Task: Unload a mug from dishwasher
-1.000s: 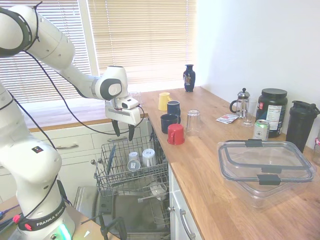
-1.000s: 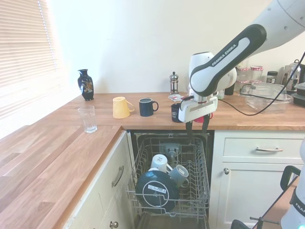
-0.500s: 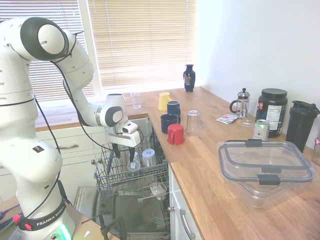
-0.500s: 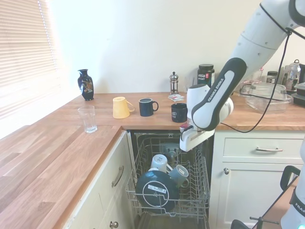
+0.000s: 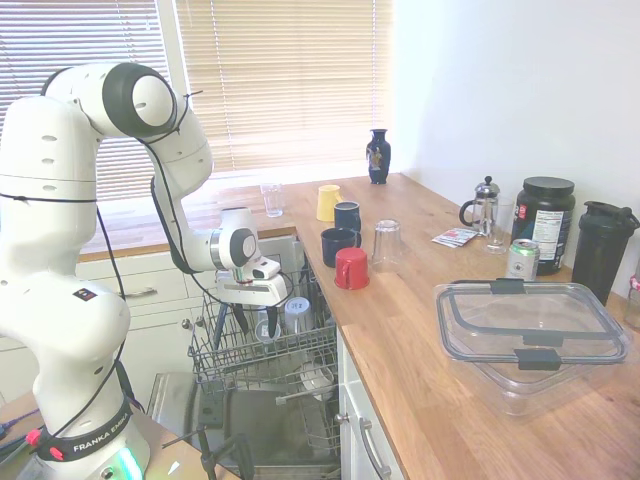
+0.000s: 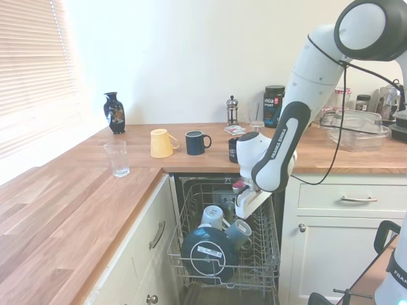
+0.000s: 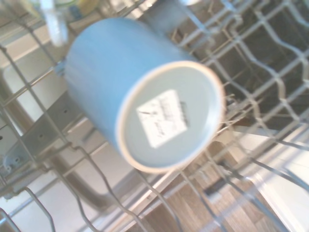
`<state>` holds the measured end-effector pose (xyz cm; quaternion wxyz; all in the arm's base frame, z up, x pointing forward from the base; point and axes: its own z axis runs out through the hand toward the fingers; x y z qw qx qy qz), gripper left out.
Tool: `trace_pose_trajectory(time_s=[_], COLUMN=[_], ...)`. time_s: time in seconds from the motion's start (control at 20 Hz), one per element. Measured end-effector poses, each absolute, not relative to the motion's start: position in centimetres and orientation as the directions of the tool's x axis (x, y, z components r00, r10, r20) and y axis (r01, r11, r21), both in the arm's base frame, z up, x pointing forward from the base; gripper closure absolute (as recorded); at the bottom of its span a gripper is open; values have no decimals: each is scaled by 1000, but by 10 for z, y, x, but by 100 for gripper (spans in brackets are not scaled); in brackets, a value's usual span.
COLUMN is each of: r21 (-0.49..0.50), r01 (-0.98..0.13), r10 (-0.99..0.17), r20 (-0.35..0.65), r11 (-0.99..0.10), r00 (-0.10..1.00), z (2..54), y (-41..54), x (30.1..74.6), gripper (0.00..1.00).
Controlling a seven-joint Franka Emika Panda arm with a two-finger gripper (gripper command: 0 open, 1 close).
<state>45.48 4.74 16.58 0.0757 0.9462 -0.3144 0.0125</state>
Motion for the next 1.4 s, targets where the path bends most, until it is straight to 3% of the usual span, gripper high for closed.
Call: trace_pose_trajectory(time_s=[0.45,1.0,1.05,1.4], r21=[46,-71,-78,-126], r01=[-554,-501,-499,-479], r10=[-554,-504,-503,-490], r20=[13,32,38,69], r11=[-831,-863,-863,-869], r00=[832,863,863,869], z=[104,51,52,58], y=[40,46,46,46], x=[456,458,460,466], gripper=[0,0,100,100])
